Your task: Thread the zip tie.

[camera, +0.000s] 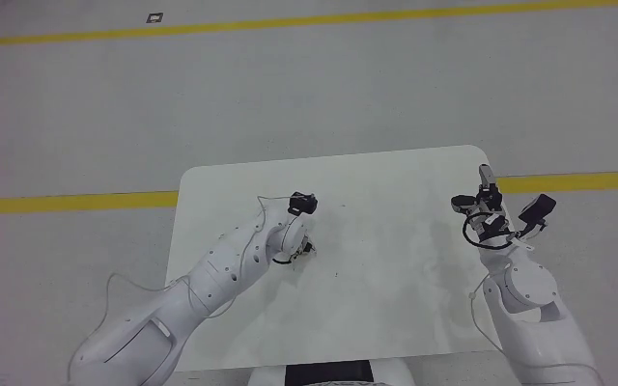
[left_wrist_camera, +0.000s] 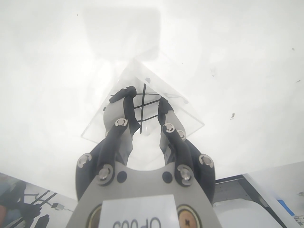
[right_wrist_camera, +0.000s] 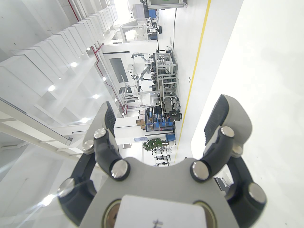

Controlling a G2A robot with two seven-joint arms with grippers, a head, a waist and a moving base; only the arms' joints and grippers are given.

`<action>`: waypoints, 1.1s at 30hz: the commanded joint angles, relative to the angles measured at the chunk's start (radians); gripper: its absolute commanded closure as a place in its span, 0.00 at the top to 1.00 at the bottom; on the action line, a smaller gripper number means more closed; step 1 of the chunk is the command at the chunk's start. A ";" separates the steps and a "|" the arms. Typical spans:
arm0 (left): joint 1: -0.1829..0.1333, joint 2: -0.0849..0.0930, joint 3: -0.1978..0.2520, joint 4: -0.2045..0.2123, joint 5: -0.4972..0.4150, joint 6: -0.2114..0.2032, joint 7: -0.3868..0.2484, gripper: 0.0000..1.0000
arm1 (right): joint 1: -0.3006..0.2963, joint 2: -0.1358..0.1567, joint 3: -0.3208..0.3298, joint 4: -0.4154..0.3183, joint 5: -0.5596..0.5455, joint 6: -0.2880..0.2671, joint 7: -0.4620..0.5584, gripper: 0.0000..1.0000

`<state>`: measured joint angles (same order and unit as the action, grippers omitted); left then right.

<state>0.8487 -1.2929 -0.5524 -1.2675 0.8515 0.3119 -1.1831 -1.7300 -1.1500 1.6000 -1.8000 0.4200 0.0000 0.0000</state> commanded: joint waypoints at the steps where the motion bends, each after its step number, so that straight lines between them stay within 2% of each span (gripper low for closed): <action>1: 0.000 -0.001 0.001 0.005 -0.002 -0.003 0.002 0.22 | 0.000 0.000 0.000 0.000 0.000 0.000 0.000 1.00; 6: 0.000 -0.004 0.001 0.017 -0.004 -0.009 0.006 0.11 | 0.000 0.000 0.000 0.000 0.000 0.000 0.000 1.00; 7: 0.000 -0.005 0.001 0.018 -0.005 -0.008 0.006 0.03 | 0.000 0.000 0.000 0.000 0.000 0.000 0.000 1.00; 8: 0.000 -0.005 0.001 0.019 -0.004 -0.008 0.005 0.00 | 0.000 0.000 0.000 0.000 0.000 0.000 0.000 1.00; 14: -0.001 -0.003 -0.006 0.007 0.011 -0.004 -0.002 0.00 | 0.000 0.000 0.000 0.000 0.000 0.000 0.000 1.00; 18: 0.001 0.006 -0.020 -0.034 0.032 0.007 -0.023 0.00 | 0.000 0.000 0.000 0.000 0.000 0.000 0.000 1.00; 23: 0.018 0.025 -0.051 -0.113 0.065 0.014 -0.065 0.00 | 0.000 0.000 0.000 0.000 0.000 0.000 0.000 1.00; 26: 0.033 0.036 -0.067 -0.152 0.076 0.003 -0.093 0.00 | 0.000 0.000 0.000 0.000 0.000 0.000 0.000 1.00; 33: 0.059 0.054 -0.096 -0.207 0.088 -0.016 -0.133 0.00 | 0.000 0.000 0.000 0.000 0.000 0.000 0.000 1.00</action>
<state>0.9049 -1.2416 -0.6436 -1.4652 0.9388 0.2970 -1.3115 -1.7300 -1.1500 1.6000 -1.8000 0.4200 0.0000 0.0000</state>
